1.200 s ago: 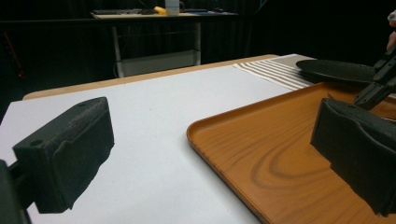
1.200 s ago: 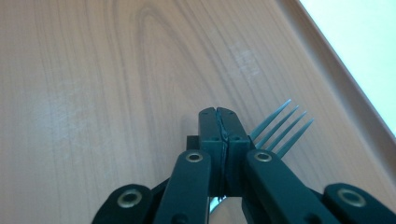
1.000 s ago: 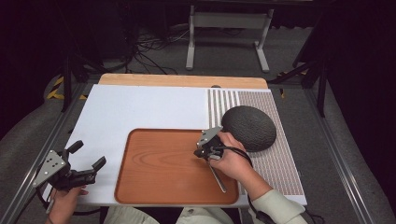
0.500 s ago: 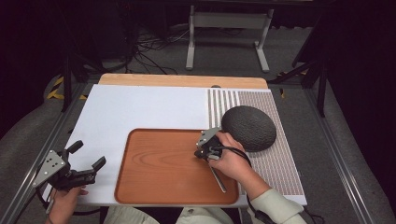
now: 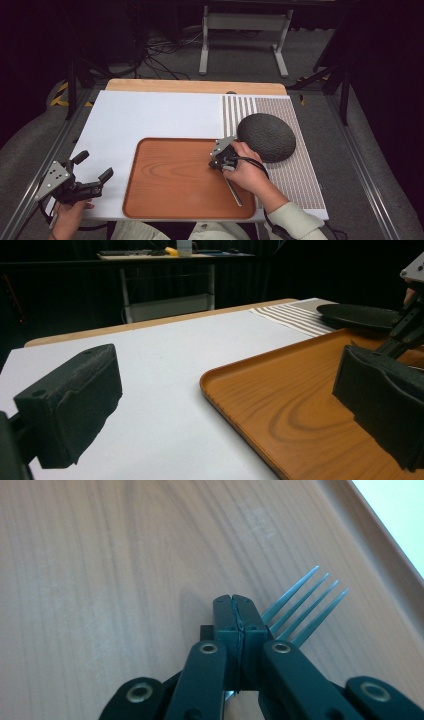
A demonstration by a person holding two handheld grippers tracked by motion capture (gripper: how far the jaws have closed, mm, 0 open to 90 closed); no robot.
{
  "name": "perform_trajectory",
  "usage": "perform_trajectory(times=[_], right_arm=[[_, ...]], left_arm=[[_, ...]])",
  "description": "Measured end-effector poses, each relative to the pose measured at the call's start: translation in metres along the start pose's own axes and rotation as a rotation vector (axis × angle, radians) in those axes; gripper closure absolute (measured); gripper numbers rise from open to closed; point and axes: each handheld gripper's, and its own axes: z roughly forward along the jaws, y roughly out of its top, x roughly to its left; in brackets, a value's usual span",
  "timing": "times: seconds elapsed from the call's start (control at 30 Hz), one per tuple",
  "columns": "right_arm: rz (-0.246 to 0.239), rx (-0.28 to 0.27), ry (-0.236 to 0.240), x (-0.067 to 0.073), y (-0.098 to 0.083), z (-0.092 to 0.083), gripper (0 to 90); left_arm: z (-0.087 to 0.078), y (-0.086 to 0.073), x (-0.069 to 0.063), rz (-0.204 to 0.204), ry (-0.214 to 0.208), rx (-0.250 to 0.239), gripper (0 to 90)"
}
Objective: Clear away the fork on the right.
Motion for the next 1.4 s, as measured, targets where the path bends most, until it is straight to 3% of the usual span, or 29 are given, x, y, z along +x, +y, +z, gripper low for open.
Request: perform_trajectory(times=[0.37,1.4], right_arm=[[0.026,0.014,-0.042,-0.009,-0.007,-0.006,90.0],[0.102,0.027,-0.098,-0.025,-0.026,-0.02,90.0]], left_arm=[[0.0,0.0,0.0,0.0,-0.001,0.0,0.0],[0.0,0.0,0.0,-0.002,0.002,0.0,0.0]])
